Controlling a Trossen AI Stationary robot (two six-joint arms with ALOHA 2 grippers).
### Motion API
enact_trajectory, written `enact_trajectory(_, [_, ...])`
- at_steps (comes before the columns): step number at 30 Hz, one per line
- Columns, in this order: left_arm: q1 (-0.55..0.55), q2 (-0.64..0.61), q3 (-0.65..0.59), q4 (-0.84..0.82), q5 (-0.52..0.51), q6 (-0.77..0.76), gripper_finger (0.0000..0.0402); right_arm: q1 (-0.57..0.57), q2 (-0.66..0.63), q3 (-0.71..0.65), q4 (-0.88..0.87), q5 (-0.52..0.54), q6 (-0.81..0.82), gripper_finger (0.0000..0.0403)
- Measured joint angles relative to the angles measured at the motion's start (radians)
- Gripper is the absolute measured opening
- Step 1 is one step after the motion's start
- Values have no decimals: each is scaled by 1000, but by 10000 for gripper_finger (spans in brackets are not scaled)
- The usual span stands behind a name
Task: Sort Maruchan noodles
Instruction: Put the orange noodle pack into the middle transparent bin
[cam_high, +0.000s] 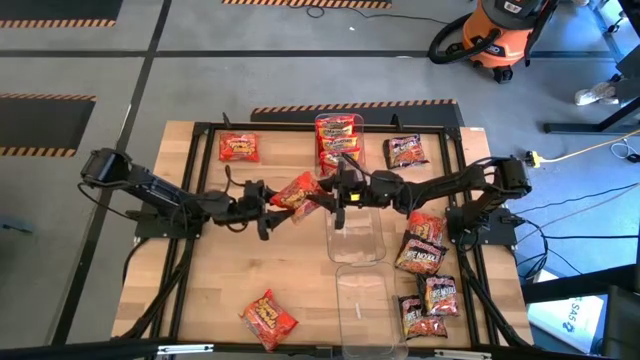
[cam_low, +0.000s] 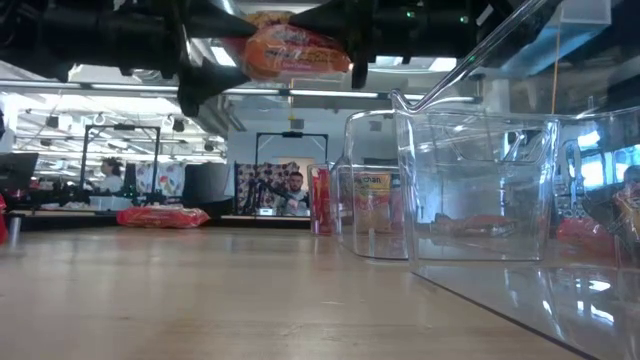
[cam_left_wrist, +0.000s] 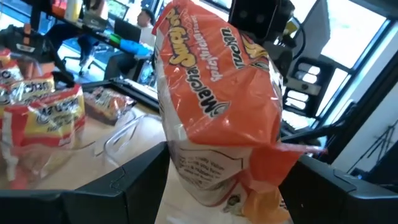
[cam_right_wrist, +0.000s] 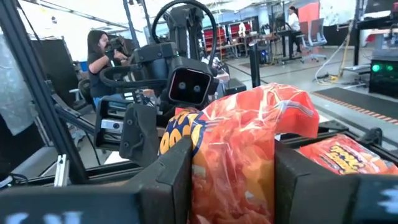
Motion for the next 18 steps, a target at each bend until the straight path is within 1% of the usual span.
enact_trajectory(5, [1, 0, 2, 22, 21, 0, 269, 0, 0, 2, -15, -31, -8, 131])
enact_trajectory(8, [4, -1, 9, 50, 26, -4, 249, 3, 5, 3, -53, -49, -24, 131])
enact_trajectory(10, [4, -2, 10, 49, 27, -2, 226, 3, 8, 0, -68, -55, -29, 131])
enact_trajectory(15, [8, -2, 9, 46, 38, 22, 153, 3, 7, 0, -62, -54, -29, 131])
enact_trajectory(18, [28, -2, 8, 46, 93, 23, 115, 3, 6, 0, -53, -54, -29, 131])
